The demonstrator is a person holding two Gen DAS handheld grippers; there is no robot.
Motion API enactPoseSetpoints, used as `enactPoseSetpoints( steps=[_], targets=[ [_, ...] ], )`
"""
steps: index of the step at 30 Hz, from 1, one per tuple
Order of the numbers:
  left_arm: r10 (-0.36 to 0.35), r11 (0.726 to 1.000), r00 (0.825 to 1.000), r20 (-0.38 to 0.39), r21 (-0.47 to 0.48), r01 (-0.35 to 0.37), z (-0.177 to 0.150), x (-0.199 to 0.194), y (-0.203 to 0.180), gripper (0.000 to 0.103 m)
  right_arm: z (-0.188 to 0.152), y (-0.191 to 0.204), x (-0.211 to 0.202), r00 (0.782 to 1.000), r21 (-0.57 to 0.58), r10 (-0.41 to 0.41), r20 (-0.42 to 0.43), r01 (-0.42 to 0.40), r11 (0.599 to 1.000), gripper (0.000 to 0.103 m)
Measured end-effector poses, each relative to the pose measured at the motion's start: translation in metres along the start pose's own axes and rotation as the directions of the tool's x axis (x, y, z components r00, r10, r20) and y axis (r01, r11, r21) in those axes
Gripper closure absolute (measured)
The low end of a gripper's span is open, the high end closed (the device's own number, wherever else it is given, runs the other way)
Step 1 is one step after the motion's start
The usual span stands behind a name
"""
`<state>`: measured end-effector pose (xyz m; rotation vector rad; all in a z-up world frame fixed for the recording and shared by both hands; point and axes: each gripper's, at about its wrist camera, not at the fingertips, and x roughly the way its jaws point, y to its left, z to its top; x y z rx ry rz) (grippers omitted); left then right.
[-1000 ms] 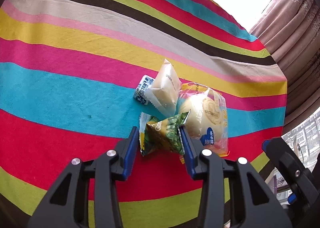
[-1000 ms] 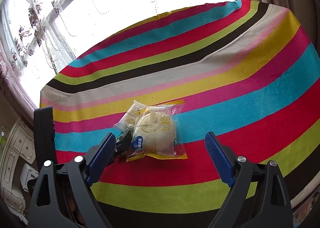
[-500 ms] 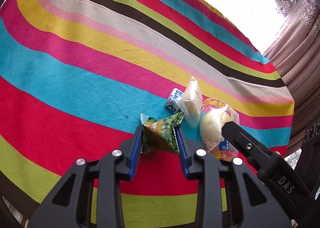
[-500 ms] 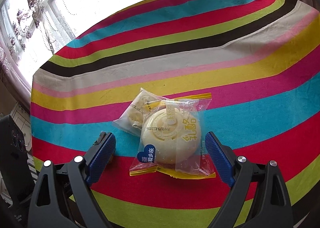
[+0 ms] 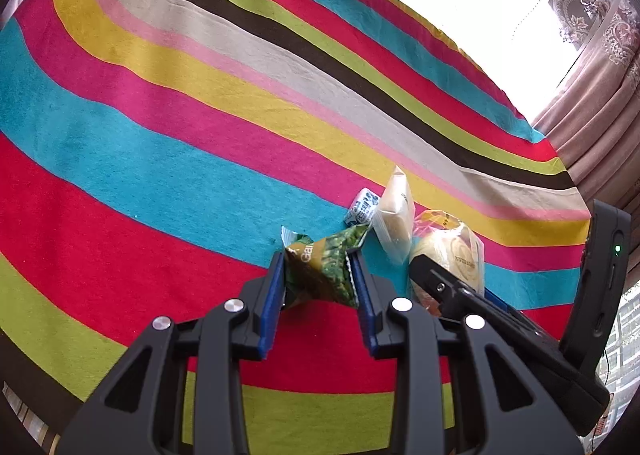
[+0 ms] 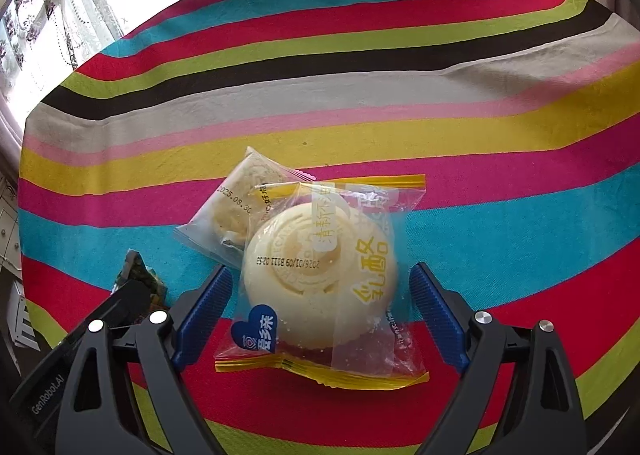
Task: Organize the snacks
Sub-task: 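Grasp the green chip packet with the left tool while the right tool grasps the round bun bag, then carry the green packet and bun bag over the white box with both tools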
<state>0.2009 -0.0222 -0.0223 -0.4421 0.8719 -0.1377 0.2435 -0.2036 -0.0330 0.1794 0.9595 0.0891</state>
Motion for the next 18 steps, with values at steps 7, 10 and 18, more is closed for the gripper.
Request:
enactPoseSetpoints(
  steps=[7,10,18],
  targets=[
    [0.009,1.0,1.0,0.017,0.023,-0.009,-0.003,-0.002,-0.006,0.07,-0.004,0.002,-0.007,1.0,-0.027,0.006,0.013,-0.006,1.0,0.036],
    [0.015,0.999,0.999,0.03,0.033,-0.016,-0.005,-0.007,-0.009,0.07,-0.009,0.0,-0.013,1.0,-0.017,0.017,0.01,-0.017,1.0,0.037],
    [0.027,0.997,0.999,0.046,0.065,-0.03,-0.015,-0.022,-0.02,0.07,-0.022,-0.01,-0.036,0.999,0.011,0.035,0.018,-0.035,0.999,0.037]
  ],
)
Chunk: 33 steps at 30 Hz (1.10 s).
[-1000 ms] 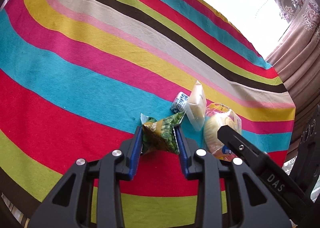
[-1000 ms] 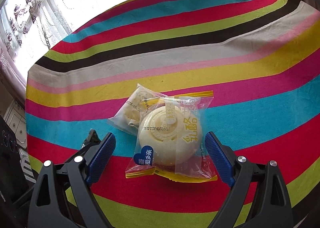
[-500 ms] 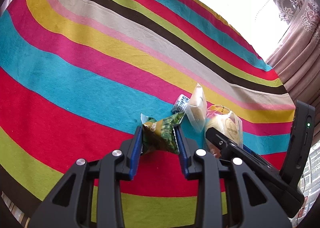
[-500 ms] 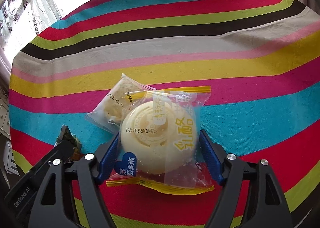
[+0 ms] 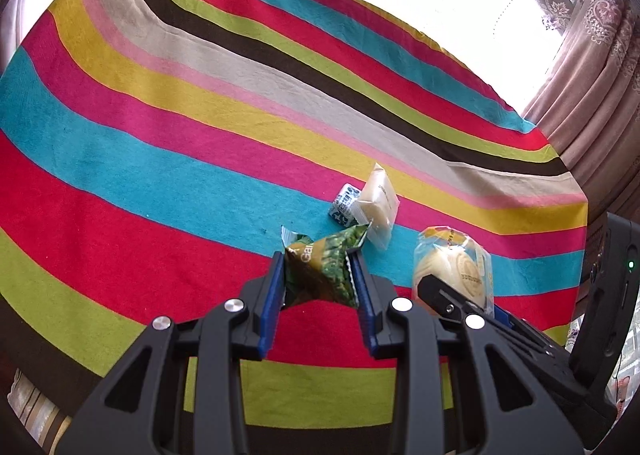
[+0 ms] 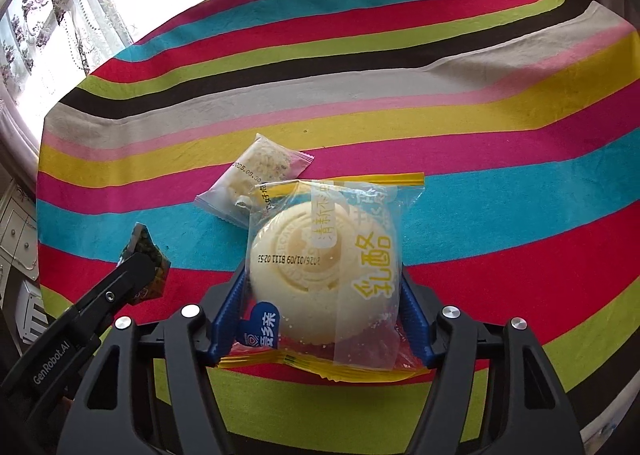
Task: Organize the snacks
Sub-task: 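Carry the green packet and bun bag over the white box with both tools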
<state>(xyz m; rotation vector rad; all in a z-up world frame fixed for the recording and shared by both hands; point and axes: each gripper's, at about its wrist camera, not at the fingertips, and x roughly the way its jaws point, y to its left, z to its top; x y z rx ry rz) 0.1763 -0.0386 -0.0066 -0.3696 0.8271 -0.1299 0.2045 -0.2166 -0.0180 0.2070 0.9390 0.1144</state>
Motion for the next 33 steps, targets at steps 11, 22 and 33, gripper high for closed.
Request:
enactPoseSetpoints(
  steps=[11,22,33],
  targets=[
    [0.004,0.999,1.0,-0.006,0.054,-0.004,-0.017,-0.022,-0.02,0.07,-0.018,-0.009,-0.035,1.0,0.007,0.01,0.024,-0.01,1.0,0.037],
    [-0.008,0.993,1.0,-0.02,0.118,0.01,-0.041,-0.042,-0.049,0.07,-0.038,-0.027,-0.071,0.998,0.033,-0.004,0.056,0.002,0.999,0.037],
    [-0.04,0.979,0.998,-0.056,0.196,0.05,-0.065,-0.052,-0.087,0.07,-0.059,-0.06,-0.108,0.997,0.089,-0.028,0.078,0.021,0.996,0.037]
  ],
)
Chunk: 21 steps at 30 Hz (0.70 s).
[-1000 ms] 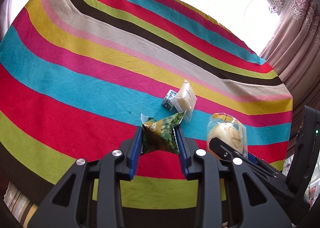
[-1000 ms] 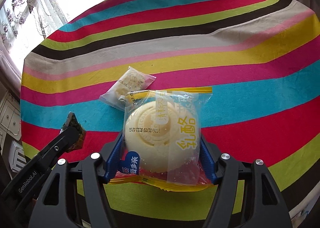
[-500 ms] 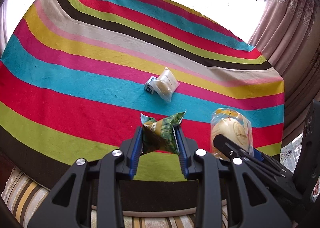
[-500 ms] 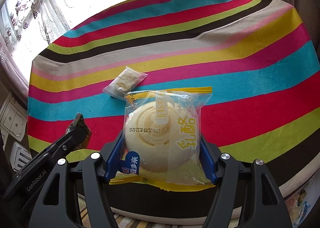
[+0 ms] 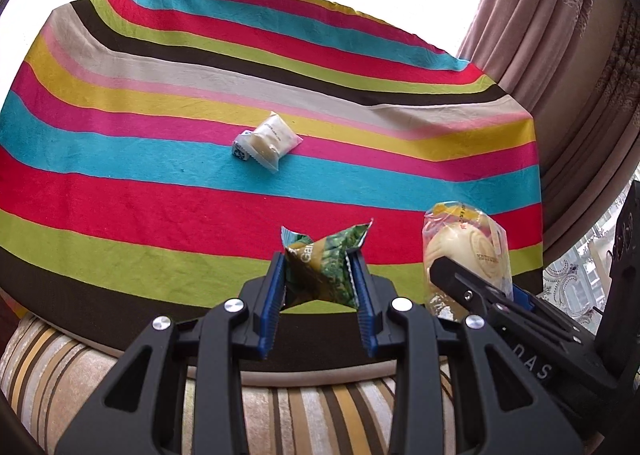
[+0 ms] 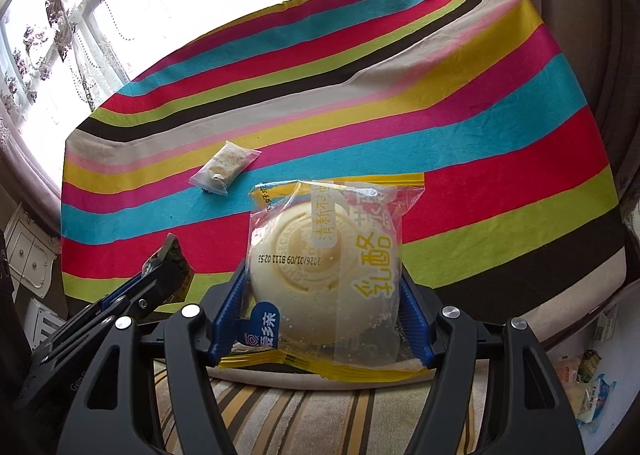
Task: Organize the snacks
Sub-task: 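Carry the green packet and bun bag over the white box with both tools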
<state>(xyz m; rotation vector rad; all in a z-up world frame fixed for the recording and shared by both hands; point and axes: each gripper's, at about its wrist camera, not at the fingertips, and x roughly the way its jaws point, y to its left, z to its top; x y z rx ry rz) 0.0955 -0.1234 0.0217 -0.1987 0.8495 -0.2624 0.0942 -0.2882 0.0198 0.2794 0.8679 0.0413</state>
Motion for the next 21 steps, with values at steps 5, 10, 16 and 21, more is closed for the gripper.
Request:
enactPoseSetpoints(
  steps=[5,10,16,21],
  targets=[
    [-0.022,0.999,1.0,-0.011,0.036,0.022,-0.007,-0.004,-0.02,0.07,-0.007,-0.019,-0.017,1.0,0.02,-0.012,0.011,0.012,1.0,0.037],
    [-0.056,0.995,0.998,-0.029,0.077,0.058,-0.015,-0.006,-0.043,0.07,-0.014,-0.041,-0.033,0.999,0.045,-0.037,0.019,0.036,0.998,0.037],
    [-0.107,0.982,0.992,-0.065,0.15,0.116,-0.028,-0.006,-0.08,0.07,-0.025,-0.075,-0.057,0.995,0.077,-0.097,0.032,0.094,0.993,0.037],
    [-0.147,0.963,0.984,-0.098,0.215,0.165,-0.04,-0.004,-0.112,0.07,-0.038,-0.109,-0.071,0.987,0.112,-0.161,0.03,0.156,0.981,0.037]
  ],
)
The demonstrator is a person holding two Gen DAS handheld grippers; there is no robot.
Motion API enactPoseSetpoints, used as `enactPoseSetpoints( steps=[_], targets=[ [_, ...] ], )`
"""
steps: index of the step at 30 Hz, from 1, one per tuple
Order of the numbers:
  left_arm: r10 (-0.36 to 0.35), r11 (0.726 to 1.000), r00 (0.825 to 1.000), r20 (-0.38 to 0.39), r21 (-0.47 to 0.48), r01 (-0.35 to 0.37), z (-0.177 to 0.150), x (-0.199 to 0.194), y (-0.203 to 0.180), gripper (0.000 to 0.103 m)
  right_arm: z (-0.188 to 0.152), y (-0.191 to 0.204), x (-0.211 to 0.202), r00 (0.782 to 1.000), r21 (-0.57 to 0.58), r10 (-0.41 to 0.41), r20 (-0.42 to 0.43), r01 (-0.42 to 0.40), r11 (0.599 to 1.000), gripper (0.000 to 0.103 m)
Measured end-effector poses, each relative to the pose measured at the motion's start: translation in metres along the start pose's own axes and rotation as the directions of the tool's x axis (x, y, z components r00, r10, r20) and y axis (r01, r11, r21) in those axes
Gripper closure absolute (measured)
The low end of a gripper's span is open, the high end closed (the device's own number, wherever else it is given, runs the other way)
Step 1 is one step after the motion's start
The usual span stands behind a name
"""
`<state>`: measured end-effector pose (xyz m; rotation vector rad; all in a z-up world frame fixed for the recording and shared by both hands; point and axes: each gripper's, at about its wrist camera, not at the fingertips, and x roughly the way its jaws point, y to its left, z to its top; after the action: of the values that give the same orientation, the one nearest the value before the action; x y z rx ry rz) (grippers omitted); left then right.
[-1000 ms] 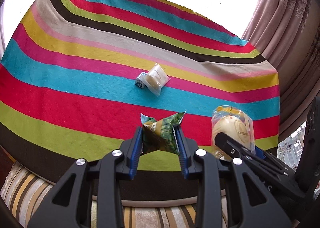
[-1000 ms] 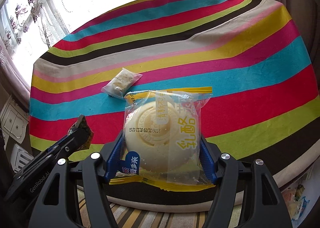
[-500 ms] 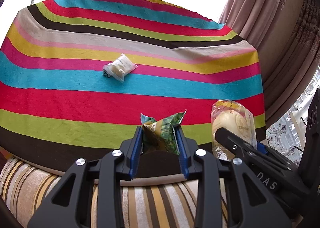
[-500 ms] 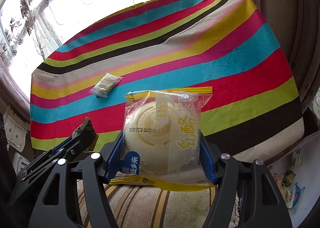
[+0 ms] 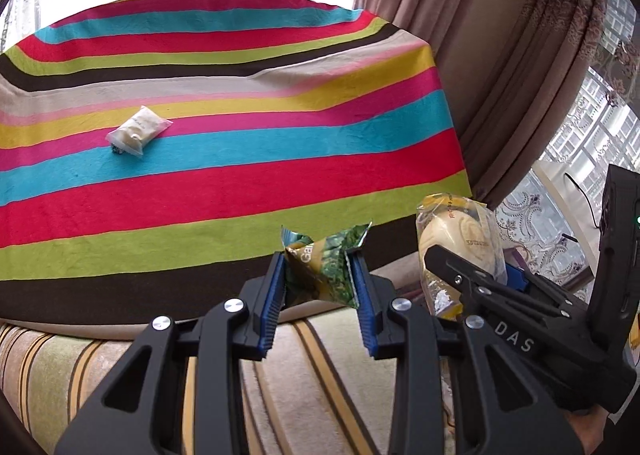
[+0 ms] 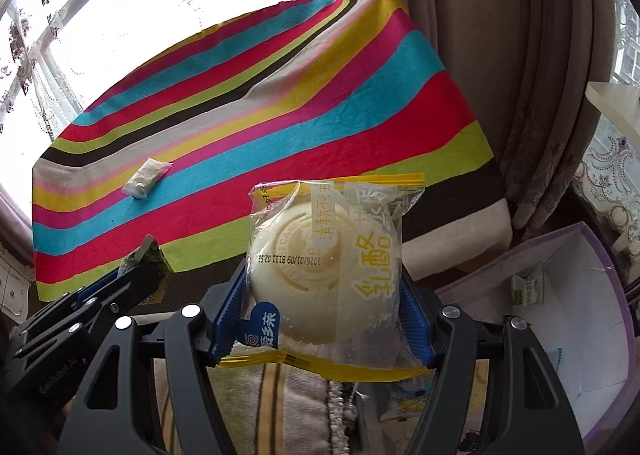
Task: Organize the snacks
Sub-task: 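Carry the green packet and bun bag over the white box with both tools, then open both tools over the white box to drop the packet and bun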
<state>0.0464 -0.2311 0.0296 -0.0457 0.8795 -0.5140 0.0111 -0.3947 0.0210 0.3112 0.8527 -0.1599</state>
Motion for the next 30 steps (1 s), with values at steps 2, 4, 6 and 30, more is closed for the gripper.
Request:
enactPoseSetpoints(
  steps=[2,4,6,30],
  targets=[
    [-0.019,1.0,1.0,-0.014,0.022,0.019,-0.001,0.004,-0.013,0.07,-0.005,-0.017,-0.002,1.0,0.022,-0.021,-0.003,0.021,1.0,0.037],
    [-0.034,0.998,0.999,-0.031,0.052,0.035,-0.004,0.008,-0.027,0.07,-0.01,-0.035,-0.004,0.999,0.046,-0.041,-0.011,0.042,0.998,0.037],
    [-0.044,0.996,0.998,-0.047,0.081,0.048,-0.007,0.012,-0.041,0.07,-0.015,-0.052,-0.006,0.998,0.072,-0.063,-0.016,0.064,0.995,0.037],
    [-0.096,0.967,0.978,-0.186,0.215,0.136,-0.023,0.042,-0.112,0.044,-0.03,-0.119,-0.023,0.98,0.157,-0.198,-0.033,0.2,0.967,0.033]
  ],
)
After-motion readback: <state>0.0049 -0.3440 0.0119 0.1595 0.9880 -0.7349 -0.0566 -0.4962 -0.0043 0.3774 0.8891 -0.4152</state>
